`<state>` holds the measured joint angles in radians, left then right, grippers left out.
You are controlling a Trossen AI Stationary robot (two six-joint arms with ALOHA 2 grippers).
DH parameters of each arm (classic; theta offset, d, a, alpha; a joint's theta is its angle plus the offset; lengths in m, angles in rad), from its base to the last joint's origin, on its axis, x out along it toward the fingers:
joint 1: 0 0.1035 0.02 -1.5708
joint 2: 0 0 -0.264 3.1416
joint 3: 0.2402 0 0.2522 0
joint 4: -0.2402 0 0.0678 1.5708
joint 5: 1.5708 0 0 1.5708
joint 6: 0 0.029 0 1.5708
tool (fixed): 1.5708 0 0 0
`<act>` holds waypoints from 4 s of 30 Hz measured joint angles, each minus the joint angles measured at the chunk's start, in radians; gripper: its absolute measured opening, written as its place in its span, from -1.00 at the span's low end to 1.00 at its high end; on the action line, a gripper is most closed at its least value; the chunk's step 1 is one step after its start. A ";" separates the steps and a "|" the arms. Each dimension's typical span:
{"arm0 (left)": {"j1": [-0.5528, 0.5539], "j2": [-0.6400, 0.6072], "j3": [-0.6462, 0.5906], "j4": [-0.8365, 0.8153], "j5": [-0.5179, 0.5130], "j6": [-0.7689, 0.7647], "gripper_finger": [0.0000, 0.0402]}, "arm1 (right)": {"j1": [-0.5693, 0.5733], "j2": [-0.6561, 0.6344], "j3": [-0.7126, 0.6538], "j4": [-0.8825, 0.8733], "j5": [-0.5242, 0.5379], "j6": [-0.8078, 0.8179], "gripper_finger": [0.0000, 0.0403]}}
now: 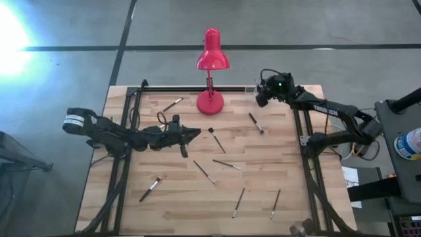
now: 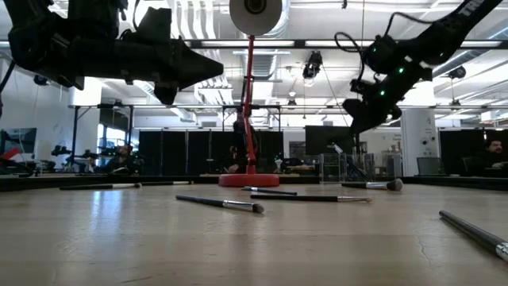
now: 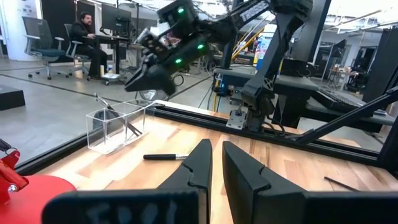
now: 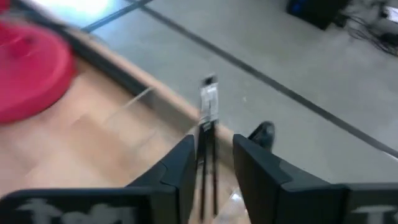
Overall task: Sort items
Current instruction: Put the white eyeshadow brush into the transparent organizer
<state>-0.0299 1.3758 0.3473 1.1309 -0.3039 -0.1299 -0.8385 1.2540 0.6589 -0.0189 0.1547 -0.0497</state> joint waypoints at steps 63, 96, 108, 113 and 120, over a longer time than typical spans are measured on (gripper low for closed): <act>-0.005 0.000 0.000 -0.138 0.060 -0.008 -0.85 | 1.233 0.423 -0.029 0.115 0.207 0.448 -0.78; -0.172 0.339 0.561 -0.920 0.120 -0.111 -0.46 | 1.196 0.397 0.299 -0.200 0.320 0.150 -0.96; -0.172 0.342 0.567 -0.981 0.077 -0.109 -0.45 | 1.196 0.397 0.327 -0.212 0.319 0.135 -0.96; -0.172 0.342 0.564 -1.004 0.076 -0.106 -0.65 | 1.196 0.397 0.329 -0.213 0.319 0.135 -0.96; -0.161 0.341 0.500 -0.894 0.070 -0.100 -0.96 | 1.205 0.396 0.329 -0.238 0.402 0.173 -0.95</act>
<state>-0.1911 1.7172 0.8472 0.2371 -0.2335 -0.2301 0.3669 1.6501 0.9878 -0.2567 0.5566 0.1231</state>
